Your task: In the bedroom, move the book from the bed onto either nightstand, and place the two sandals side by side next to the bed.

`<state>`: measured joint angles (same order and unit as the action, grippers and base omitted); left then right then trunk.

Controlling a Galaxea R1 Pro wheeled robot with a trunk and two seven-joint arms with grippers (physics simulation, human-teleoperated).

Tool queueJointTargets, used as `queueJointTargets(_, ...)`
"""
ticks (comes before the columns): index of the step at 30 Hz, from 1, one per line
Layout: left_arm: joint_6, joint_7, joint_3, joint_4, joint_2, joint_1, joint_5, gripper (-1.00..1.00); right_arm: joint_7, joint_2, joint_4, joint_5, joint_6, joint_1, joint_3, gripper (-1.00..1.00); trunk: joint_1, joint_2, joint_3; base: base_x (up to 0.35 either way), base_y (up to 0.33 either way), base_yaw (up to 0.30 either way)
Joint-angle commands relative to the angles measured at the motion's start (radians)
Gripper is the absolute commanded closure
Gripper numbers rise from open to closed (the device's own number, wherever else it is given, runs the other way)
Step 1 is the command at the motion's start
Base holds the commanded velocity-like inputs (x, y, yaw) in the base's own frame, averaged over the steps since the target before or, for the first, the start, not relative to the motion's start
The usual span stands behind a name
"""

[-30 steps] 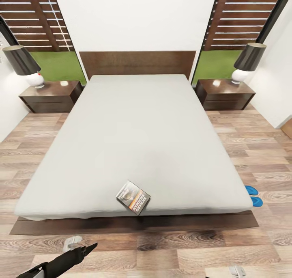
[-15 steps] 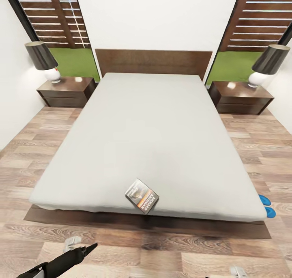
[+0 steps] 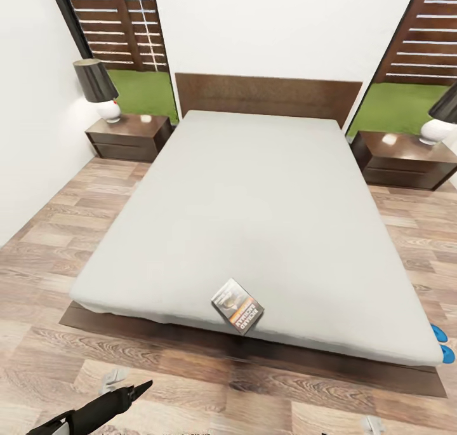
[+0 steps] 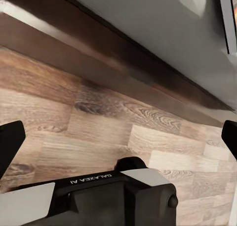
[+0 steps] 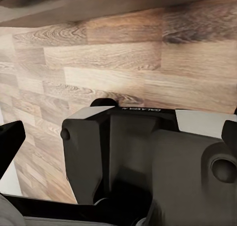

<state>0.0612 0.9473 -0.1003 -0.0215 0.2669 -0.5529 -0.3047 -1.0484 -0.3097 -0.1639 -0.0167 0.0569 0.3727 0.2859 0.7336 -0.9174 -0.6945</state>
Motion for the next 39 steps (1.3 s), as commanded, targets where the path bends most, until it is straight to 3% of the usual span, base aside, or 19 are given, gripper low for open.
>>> queueJointTargets(1,0.006,0.002,-0.008,0.002,0.0,-0.001,0.009,-1.0,-0.004,0.0,0.0,-0.002,0.006,0.0,0.002,-1.0,0.0,-0.001,-0.001,0.0,0.0,0.207)
queueJointTargets(10,0.006,0.003,-0.009,0.002,0.0,-0.001,0.009,-1.0,-0.001,0.002,0.0,0.001,0.005,0.0,0.001,-1.0,0.0,-0.001,-0.003,0.0,0.0,0.069)
queueJointTargets(12,0.006,0.004,-0.009,0.002,0.0,-0.001,0.009,-1.0,0.001,0.021,-0.002,0.0,0.004,0.0,0.0,-1.0,0.0,-0.001,-0.003,0.0,0.0,0.004)
queueJointTargets(16,0.004,0.008,-0.009,0.002,0.0,-0.001,0.008,-1.0,0.006,0.131,-0.012,-0.004,0.003,0.0,0.002,-1.0,0.0,-0.001,-0.003,0.0,0.0,0.001)
queueJointTargets(18,0.003,0.009,-0.009,0.001,0.0,-0.001,0.007,-1.0,0.018,0.223,-0.03,-0.005,0.003,0.0,0.004,-1.0,0.0,-0.001,-0.003,0.0,0.0,0.0)
queueJointTargets(21,0.002,0.01,-0.01,0.0,0.0,-0.001,0.005,-1.0,0.061,0.305,-0.091,-0.007,0.004,0.001,0.005,-1.0,0.0,-0.001,-0.003,0.0,0.0,0.0)
queueJointTargets(22,0.0,0.011,-0.014,0.0,0.001,-0.001,0.004,-1.0,0.112,0.348,-0.145,-0.018,0.004,0.003,0.005,-1.0,0.0,-0.001,-0.003,0.0,0.0,0.0)
queueJointTargets(25,-0.002,0.012,-0.016,0.0,0.002,-0.001,0.003,-1.0,0.135,0.371,-0.166,-0.056,0.004,0.005,0.005,-1.0,0.0,-0.001,-0.003,0.0,0.0,0.0)
queueJointTargets(28,-0.003,0.011,-0.019,-0.001,0.002,-0.001,0.0,-1.0,0.143,0.383,-0.178,-0.15,0.004,0.008,0.005,-1.0,0.0,-0.001,-0.003,0.0,0.0,0.0)
queueJointTargets(32,-0.002,0.011,-0.018,-0.001,0.002,-0.001,0.0,-1.0,0.146,0.404,-0.221,-0.232,0.002,0.009,0.004,-1.0,0.0,-0.001,-0.003,0.0,0.0,0.0)
queueJointTargets(39,-0.001,0.012,-0.015,0.0,0.0,-0.001,-0.001,-1.0,0.147,0.42,-0.247,-0.259,0.006,0.01,0.003,-1.0,0.0,-0.001,-0.003,0.0,0.0,0.0)
